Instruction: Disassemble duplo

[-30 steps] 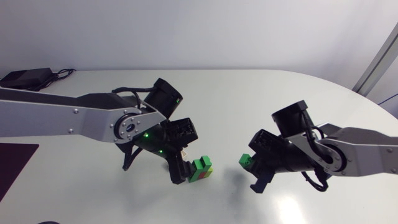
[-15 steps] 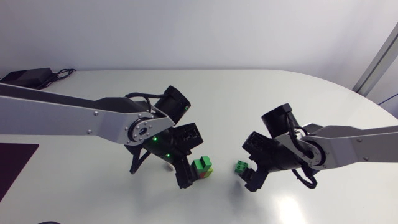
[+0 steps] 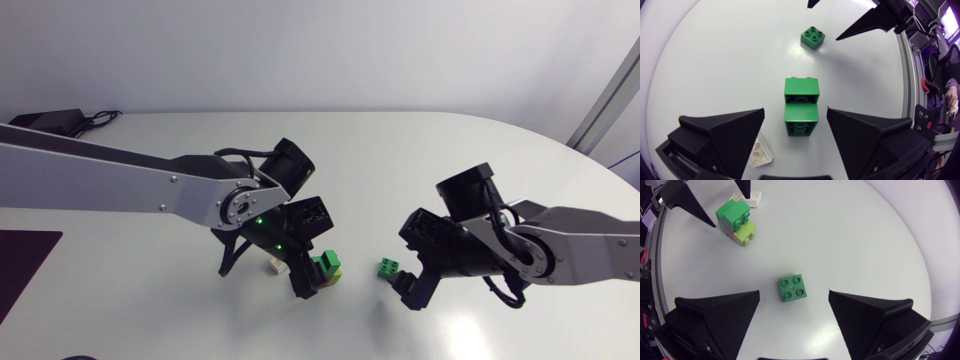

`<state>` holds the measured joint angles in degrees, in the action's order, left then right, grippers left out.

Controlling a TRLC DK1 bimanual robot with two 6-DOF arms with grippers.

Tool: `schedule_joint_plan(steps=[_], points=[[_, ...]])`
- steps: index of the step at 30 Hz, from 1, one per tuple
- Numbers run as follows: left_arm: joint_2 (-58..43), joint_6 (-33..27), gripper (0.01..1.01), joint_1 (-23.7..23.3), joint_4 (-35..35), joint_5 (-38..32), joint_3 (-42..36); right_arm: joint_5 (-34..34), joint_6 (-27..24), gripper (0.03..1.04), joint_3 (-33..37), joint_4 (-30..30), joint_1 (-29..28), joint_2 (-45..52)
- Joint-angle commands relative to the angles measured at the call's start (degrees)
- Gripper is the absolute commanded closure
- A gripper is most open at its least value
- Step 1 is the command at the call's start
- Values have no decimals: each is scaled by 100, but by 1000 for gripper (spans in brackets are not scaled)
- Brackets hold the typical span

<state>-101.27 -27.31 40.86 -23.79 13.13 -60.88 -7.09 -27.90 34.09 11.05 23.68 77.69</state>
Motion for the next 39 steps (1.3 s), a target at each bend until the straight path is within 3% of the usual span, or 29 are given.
schedule_joint_plan(steps=[1,3,7,18,22,27,32,39], points=[[-129,121,269,53,-47,41,-82,-3,-49,67,-209,117,49,-114],[-156,121,352,80,-47,41,-82,-11,-49,67,-245,152,58,-210],[-209,121,708,89,-47,41,-99,-47,-40,72,-288,354,66,-527],[73,-222,739,308,-117,41,226,-354,-66,72,-315,802,66,-1300],[556,-486,746,387,-126,41,411,-1180,-75,72,-236,1180,58,-1792],[1505,-1066,744,449,-451,744,586,-2174,-269,70,-95,1620,75,-2250],[1734,-1198,744,616,-1066,1131,279,-2428,-181,74,54,1778,611,-2469],[1716,-1198,744,801,-1119,1245,279,-2578,83,130,265,1883,1103,-2592]])
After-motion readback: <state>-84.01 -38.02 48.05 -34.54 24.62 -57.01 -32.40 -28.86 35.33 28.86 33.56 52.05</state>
